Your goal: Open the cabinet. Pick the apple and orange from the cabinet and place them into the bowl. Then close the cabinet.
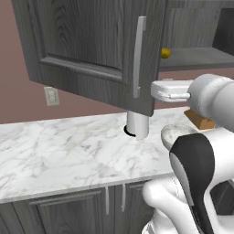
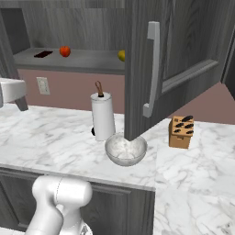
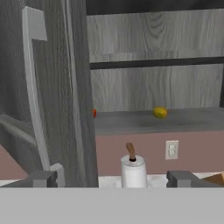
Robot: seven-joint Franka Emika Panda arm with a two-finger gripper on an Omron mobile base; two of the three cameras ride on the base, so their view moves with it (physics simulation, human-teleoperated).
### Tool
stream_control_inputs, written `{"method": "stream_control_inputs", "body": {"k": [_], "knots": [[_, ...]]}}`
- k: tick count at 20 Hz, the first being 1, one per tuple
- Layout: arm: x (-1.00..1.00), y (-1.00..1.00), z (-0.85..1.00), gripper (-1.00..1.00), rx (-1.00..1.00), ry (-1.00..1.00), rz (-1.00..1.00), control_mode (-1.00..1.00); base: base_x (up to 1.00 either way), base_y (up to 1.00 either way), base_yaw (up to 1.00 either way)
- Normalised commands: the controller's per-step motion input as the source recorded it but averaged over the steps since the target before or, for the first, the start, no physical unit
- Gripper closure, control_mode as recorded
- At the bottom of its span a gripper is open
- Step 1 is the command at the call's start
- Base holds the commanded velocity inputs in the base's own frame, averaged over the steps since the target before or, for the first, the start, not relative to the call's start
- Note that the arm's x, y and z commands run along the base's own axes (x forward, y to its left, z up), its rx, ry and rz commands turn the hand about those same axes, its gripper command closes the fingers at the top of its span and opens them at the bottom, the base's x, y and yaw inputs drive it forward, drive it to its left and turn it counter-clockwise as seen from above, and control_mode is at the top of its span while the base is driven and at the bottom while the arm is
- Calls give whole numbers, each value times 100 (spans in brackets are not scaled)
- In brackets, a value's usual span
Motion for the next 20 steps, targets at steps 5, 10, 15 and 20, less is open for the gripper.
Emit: {"method": "stream_control_inputs", "body": {"k": [5, 10, 15, 20], "knots": [[5, -44, 0, -100, 0, 0, 5, -100, 0, 0, 0], [26, -44, 0, -100, 0, 0, 6, -100, 0, 0, 0], [52, -39, -1, -100, 1, 0, 11, -100, 0, 0, 0], [55, -26, -6, -100, 0, 0, 9, -100, 0, 0, 0]]}}
